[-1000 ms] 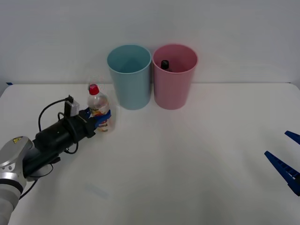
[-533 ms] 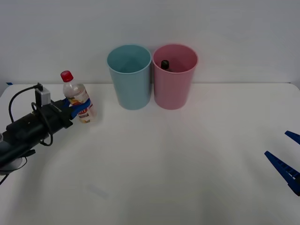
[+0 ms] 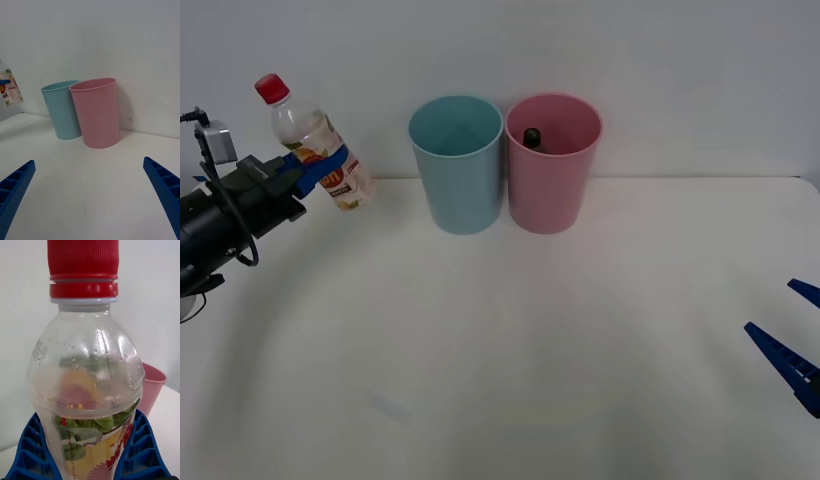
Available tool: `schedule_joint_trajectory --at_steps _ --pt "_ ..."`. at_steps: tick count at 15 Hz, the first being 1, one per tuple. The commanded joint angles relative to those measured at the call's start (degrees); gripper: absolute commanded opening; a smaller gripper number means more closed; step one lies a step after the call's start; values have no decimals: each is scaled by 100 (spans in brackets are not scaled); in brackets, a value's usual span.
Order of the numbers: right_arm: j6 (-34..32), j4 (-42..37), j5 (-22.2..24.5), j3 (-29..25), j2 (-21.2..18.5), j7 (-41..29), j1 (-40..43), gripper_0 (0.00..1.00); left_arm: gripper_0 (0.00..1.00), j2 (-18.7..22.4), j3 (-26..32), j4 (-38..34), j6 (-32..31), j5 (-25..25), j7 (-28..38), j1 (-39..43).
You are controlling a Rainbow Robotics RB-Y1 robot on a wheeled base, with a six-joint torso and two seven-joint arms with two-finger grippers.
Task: Grasp the object on the table and drop it into the matching bin: aluminum can to the light blue bin, PET bottle to the pink bin.
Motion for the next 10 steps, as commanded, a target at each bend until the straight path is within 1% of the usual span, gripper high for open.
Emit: schedule_joint_trajectory --at_steps 1,4,8,10 --pt "0 0 0 0 0 0 0 100 0 0 215 -519 36 -282 691 -19" --pt "0 0 0 0 0 0 0 100 1 132 259 -756 1 -282 1166 -195" --pt "0 0 0 0 0 0 0 100 4 405 259 -756 -43 -230 1324 -573" --pt "0 0 0 0 0 0 0 100 4 457 259 -748 -43 -230 1403 -687"
